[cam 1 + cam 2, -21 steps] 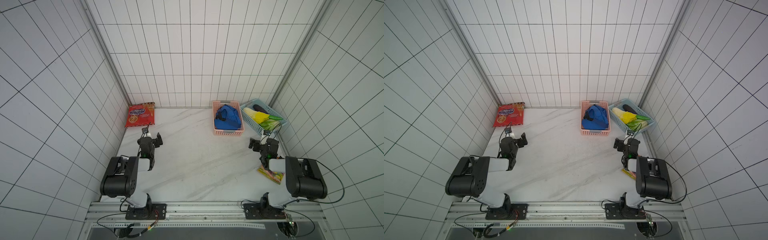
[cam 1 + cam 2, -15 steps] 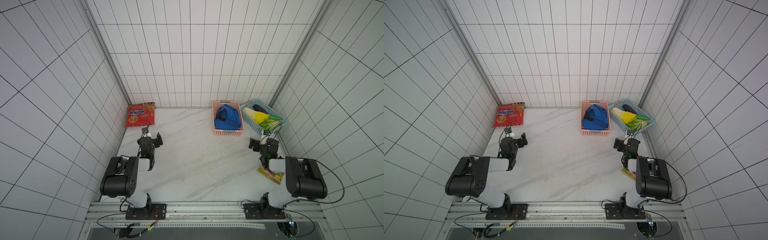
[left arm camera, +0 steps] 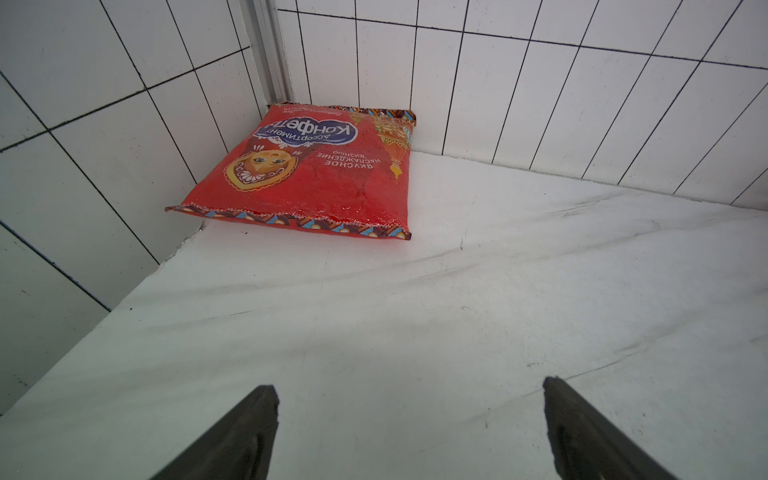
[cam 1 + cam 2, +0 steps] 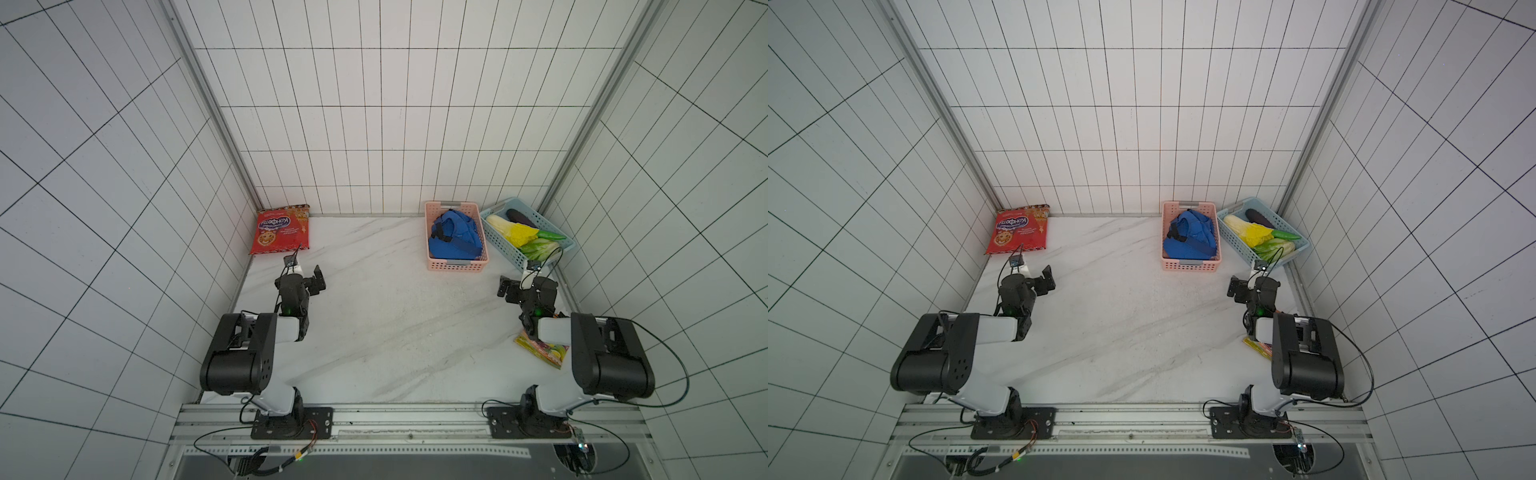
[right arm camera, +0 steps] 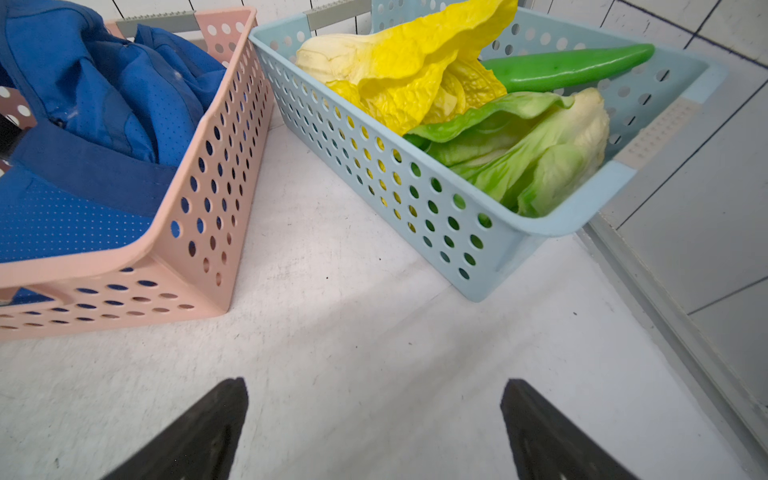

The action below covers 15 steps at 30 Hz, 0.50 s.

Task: Turn the baseball cap inside out
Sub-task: Pick up the baseball cap from the basket.

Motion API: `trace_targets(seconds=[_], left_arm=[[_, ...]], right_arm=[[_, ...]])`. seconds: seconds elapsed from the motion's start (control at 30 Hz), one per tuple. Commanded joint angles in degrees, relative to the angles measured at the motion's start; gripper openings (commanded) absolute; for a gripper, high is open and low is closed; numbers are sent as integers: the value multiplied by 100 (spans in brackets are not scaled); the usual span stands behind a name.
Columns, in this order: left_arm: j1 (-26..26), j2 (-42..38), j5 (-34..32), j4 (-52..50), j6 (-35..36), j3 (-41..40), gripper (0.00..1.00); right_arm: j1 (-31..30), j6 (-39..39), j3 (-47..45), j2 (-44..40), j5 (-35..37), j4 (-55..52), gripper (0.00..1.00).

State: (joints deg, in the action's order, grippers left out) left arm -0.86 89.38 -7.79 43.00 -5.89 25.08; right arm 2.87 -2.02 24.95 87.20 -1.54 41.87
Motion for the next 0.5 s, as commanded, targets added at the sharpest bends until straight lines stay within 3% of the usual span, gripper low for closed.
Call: trace_targets(seconds=[0.0,0.17,0.23,0.33,0.47], left_arm=[[33,-475,468,-226,318,117,98],[288,-1770,955,-2131,274,546,98],[402,-2059,1517,-2326,144,607,98],[823,-2270,2033,-2348,-10,677,98],[1673,-2171,2060,-2554,-76,1012,98]], right_arm=[[-15,-236,447,-766,545,-1050,99],[42,-954,1475,-1659,483,-2992,99],[-5,-1105,1864,-1662,-569,-3379,99],[-340,-1095,2656,-1239,-910,-3932,99],[-1106,-467,4084,-88,-675,-5049,99]])
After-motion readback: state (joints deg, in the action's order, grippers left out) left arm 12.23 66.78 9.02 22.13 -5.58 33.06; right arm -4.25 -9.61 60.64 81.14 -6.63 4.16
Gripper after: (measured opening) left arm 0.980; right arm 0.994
